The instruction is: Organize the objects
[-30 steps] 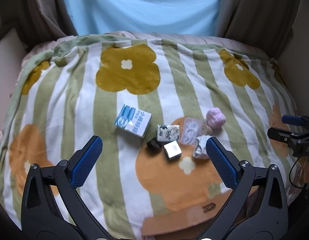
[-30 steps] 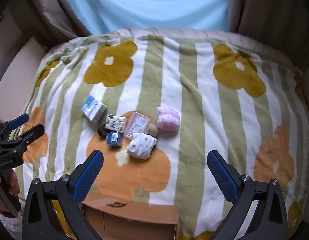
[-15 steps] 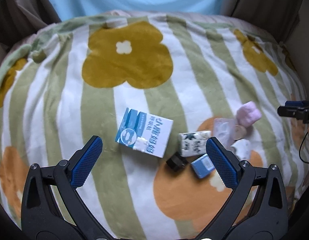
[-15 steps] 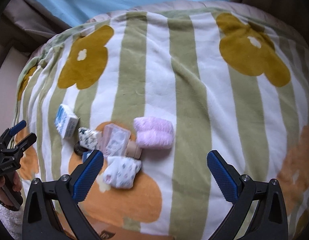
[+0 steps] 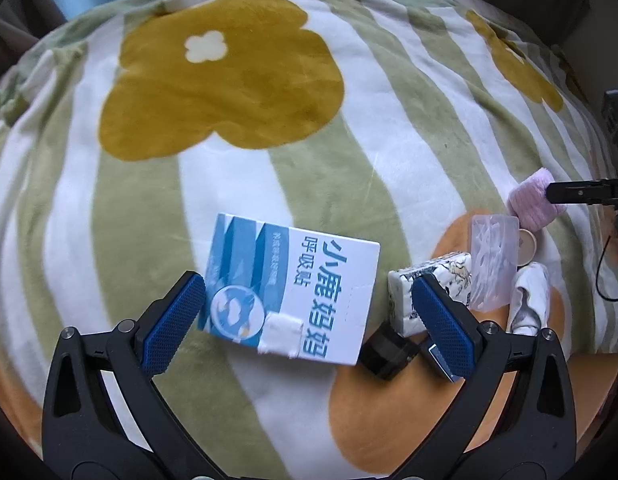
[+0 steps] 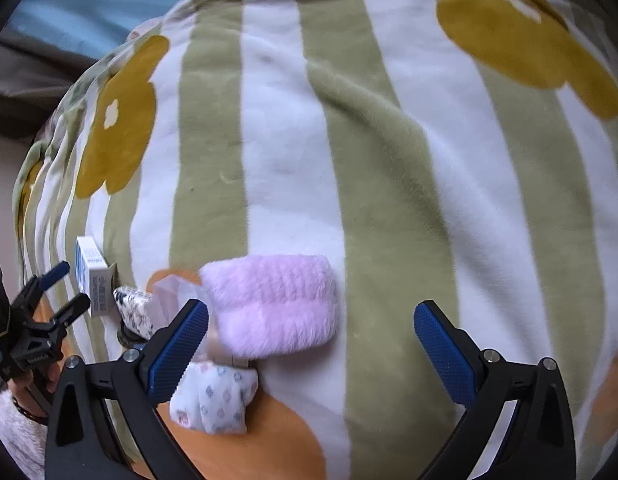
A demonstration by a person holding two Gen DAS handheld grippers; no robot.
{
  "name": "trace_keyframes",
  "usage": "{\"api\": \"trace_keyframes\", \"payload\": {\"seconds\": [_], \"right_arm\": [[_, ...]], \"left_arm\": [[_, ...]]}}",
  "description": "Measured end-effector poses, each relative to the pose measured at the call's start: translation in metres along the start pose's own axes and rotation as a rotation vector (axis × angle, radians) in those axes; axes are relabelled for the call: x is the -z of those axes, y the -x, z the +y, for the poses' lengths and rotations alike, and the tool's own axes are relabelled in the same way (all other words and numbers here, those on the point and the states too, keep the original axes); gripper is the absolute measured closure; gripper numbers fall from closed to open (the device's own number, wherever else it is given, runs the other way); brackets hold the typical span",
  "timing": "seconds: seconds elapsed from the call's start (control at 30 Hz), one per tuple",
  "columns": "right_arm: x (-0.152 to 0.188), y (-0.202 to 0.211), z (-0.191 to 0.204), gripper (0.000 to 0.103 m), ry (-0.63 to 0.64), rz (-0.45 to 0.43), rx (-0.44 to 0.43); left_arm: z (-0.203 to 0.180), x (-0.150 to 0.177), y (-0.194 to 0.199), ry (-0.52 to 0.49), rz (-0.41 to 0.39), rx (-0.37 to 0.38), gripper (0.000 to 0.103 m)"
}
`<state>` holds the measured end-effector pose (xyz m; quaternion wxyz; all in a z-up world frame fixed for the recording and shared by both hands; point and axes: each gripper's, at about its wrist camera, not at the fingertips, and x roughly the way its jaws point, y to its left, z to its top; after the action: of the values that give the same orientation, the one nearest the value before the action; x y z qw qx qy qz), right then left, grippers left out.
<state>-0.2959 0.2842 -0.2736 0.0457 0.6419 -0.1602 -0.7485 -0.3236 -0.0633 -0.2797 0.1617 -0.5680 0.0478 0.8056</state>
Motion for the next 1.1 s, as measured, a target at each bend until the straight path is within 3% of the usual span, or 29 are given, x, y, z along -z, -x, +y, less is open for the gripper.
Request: {"api": "trace_keyframes", "payload": {"seconds": [0.17, 0.33, 0.43, 0.6, 0.73, 0.83, 1.1], "right_arm": [[-0.004, -0.014, -0.009, 0.010, -0.072, 0.026, -0.092], [-0.009, -0.025, -0.013, 0.026, -0.120, 0.055, -0.184], [-0.007, -0.028, -0.010, 0.029, -0.117, 0.062, -0.190], [-0.005, -0.027, -0.005, 0.032, -0.104, 0.066, -0.190], [-0.005, -0.030, -0.004, 0.035, -0.102, 0.069, -0.198], [-0.005, -0.031, -0.005, 0.037, -0.104, 0.068, -0.199], [-0.003, -0.028, -0.004, 0.049, -0.112, 0.059, -0.205]], "left_arm": [[0.002, -0.004, -0.006, 0.002, -0.004, 0.014, 0.001], [0.009, -0.005, -0.010, 0.030, 0.004, 0.033, 0.001], [0.011, -0.005, -0.014, 0.031, 0.024, 0.011, 0.001], [0.018, -0.003, -0.020, 0.078, 0.033, 0.048, 0.001], [0.009, -0.002, -0.025, 0.020, 0.045, 0.008, 0.001], [0.005, -0.001, -0.026, -0.003, 0.045, 0.001, 0.012], [0.006, -0.004, -0.019, -0.007, 0.033, 0.002, 0.013]]}}
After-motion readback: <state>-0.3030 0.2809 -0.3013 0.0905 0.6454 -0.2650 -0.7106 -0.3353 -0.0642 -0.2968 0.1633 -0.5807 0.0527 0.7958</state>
